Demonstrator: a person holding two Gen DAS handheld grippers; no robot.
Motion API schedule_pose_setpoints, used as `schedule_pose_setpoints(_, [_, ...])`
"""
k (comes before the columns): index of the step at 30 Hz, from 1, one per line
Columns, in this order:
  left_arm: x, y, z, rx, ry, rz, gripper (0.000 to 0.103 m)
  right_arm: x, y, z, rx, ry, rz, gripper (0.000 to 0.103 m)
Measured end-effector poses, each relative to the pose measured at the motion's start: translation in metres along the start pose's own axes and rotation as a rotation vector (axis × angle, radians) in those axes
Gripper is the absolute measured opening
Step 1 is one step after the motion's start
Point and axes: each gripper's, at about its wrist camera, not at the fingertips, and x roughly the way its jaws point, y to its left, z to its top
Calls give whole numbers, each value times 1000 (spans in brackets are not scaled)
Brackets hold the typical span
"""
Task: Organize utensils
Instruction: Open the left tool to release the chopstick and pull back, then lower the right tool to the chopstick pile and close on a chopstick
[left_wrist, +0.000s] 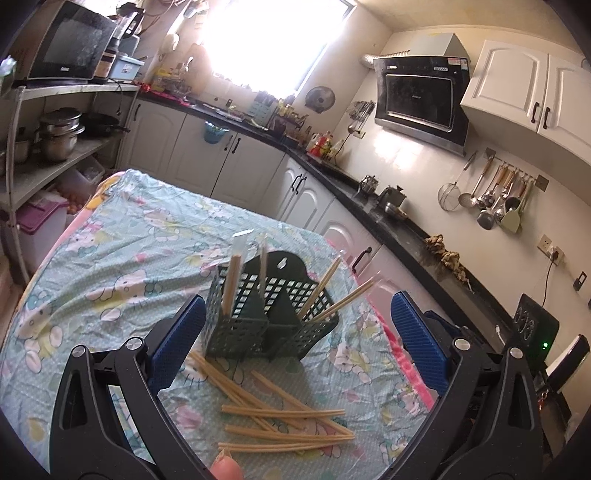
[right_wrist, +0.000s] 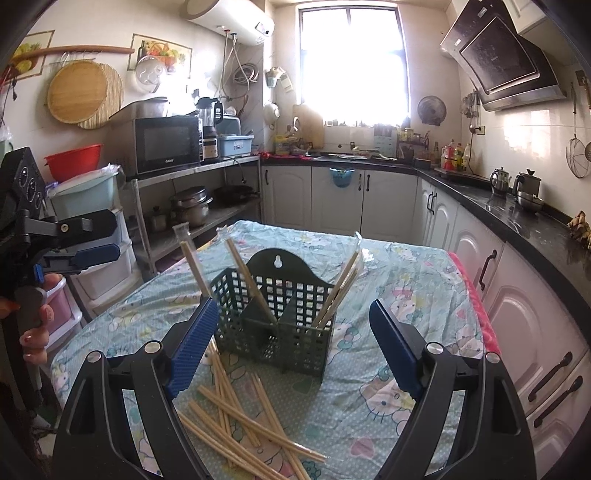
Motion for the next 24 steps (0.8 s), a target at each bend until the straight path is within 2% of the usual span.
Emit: schedule_pose_setpoints(24, [33,36,-44,-17,166,106,92,22,22,-39,-100,136,55,81])
